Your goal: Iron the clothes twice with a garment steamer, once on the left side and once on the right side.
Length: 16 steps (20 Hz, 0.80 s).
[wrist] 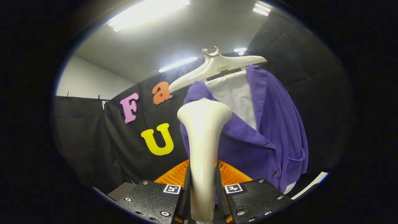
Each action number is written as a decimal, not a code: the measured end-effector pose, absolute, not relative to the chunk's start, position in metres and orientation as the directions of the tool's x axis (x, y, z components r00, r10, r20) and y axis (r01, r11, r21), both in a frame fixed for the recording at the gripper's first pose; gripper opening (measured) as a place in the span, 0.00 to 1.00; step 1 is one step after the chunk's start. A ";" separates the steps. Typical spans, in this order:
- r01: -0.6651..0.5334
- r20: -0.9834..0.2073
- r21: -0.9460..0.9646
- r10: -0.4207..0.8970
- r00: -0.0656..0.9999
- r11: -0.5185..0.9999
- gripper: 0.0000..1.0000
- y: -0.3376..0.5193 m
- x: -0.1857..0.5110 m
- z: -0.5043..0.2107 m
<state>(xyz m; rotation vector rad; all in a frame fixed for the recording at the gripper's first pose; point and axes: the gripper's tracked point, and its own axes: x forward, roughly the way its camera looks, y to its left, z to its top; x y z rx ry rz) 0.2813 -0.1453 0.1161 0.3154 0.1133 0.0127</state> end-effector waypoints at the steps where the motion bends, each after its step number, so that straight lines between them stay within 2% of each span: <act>1: 0.021 -0.127 0.314 0.020 0.992 0.949 0.36 -0.148 0.283 0.109; 16: 0.084 -0.362 0.296 0.031 0.932 0.952 0.37 -0.142 0.255 -0.019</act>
